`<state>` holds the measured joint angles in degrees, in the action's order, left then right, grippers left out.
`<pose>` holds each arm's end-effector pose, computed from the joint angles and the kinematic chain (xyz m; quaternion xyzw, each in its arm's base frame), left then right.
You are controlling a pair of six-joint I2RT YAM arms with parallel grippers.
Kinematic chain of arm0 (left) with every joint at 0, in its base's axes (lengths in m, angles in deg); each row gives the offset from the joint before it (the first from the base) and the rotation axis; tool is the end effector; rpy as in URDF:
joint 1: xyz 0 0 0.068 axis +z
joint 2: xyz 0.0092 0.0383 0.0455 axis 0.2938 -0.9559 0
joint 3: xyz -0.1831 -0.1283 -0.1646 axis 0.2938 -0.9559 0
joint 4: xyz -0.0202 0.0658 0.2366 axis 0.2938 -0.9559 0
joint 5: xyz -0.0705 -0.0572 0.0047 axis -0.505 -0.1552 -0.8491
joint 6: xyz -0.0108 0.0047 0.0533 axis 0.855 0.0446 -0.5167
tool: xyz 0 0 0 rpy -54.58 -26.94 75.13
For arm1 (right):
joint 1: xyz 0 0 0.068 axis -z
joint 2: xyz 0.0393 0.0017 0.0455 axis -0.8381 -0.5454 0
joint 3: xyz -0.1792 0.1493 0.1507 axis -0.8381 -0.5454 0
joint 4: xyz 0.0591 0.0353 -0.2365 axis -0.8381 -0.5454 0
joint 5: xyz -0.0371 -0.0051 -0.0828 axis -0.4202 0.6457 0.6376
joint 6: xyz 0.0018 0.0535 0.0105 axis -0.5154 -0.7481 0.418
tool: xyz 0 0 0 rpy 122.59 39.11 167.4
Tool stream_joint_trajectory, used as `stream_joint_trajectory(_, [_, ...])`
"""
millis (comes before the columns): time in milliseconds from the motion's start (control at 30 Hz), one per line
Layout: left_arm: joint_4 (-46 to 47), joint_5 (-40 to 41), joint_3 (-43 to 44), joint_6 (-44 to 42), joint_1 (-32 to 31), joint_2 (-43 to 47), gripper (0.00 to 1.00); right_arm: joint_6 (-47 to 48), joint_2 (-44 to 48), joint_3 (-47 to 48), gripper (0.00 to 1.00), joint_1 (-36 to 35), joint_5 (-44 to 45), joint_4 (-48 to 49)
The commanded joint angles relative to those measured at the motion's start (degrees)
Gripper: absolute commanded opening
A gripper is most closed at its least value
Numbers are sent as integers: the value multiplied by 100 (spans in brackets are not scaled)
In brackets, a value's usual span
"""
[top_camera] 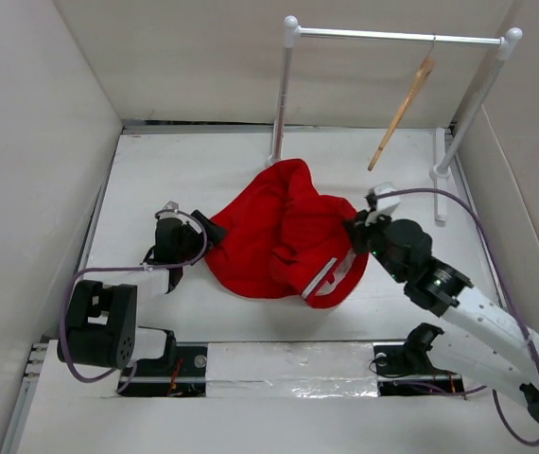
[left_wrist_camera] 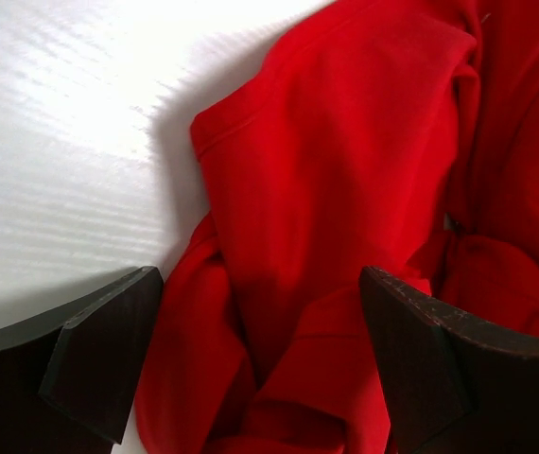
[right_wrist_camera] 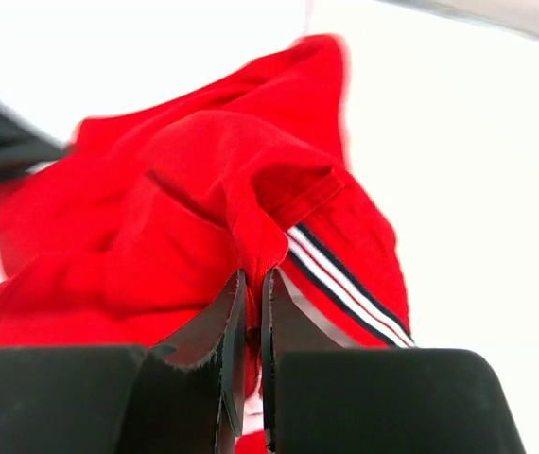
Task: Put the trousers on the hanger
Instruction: Flatten out the trousers at the center of the board.
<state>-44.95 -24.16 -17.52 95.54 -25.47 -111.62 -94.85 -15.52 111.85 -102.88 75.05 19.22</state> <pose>0.2240 -0.0408 0.1744 -0.2109 0.8183 -0.3163 0.4311 0.1373 0.1257 0.3206 -0.1740 0.7651 0.1574 0.5997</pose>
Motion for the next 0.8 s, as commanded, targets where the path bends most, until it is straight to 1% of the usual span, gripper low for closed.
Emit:
stream_joint_trajectory(0, [773, -422, 95, 73, 30, -317, 85, -142, 694, -336, 0, 426, 353, -419])
stream_joint_trajectory(33, [878, -519, 130, 64, 30, -424, 85, -186, 1009, -407, 0, 514, 362, -585])
stream_joint_trajectory(67, [923, -554, 165, 73, 30, -529, 85, -213, 1142, -468, 0, 689, 362, -656])
stream_joint_trajectory(167, [1055, -537, 341, 82, -119, -899, 84, -345, 1520, -671, 0, 875, 336, -824])
stream_joint_trajectory(267, [1151, -440, 552, 161, -252, -1224, 77, -468, 1645, -741, 0, 928, 283, -833])
stream_joint_trajectory(300, [1213, -449, 622, 205, -252, -1364, 68, -468, 1653, -750, 0, 928, 274, -824])
stream_joint_trajectory(333, [1248, -423, 657, 249, -252, -1426, 62, -459, 1636, -759, 0, 928, 248, -789])
stream_joint_trajectory(367, [1318, -336, 693, 284, -252, -1461, 51, -451, 1592, -724, 0, 928, 239, -780])
stream_joint_trajectory(400, [1362, -326, 762, 319, -252, -1540, 27, -450, 1514, -698, 0, 928, 213, -797])
stream_joint_trajectory(433, [1398, -326, 824, 337, -252, -1567, 17, -450, 1469, -671, 0, 928, 195, -815])
stream_joint_trajectory(467, [1372, -422, 886, 389, -252, -1559, 3, -450, 1443, -619, 0, 928, 160, -833])
stream_joint_trajectory(500, [1319, -466, 1034, 416, -199, -1419, 0, -442, 1390, -618, 0, 928, 82, -807])
stream_joint_trajectory(567, [1249, -371, 1088, 556, -147, -1051, 0, -424, 1364, -583, 0, 928, -7, -780])
stream_joint_trajectory(600, [1127, -248, 1201, 557, -146, -527, 0, -389, 1364, -522, 0, 928, -16, -789])
stream_joint_trajectory(633, [891, -90, 1316, 548, -68, -217, 0, -372, 1372, -487, 0, 928, 2, -815])
stream_joint_trajectory(667, [331, 242, 1447, 513, -67, 65, 0, -354, 1381, -443, 0, 928, 10, -850])
stream_joint_trajectory(700, [65, 410, 1710, 417, 3, 668, 0, -310, 1398, -347, 0, 928, 19, -859])
stream_joint_trajectory(733, [-182, 664, 1834, 355, 3, 987, 0, -284, 1407, -285, 0, 928, 28, -877])
stream_joint_trajectory(767, [-663, 1102, 1957, 320, 3, 1269, 0, -257, 1434, -215, 0, 928, 28, -912])
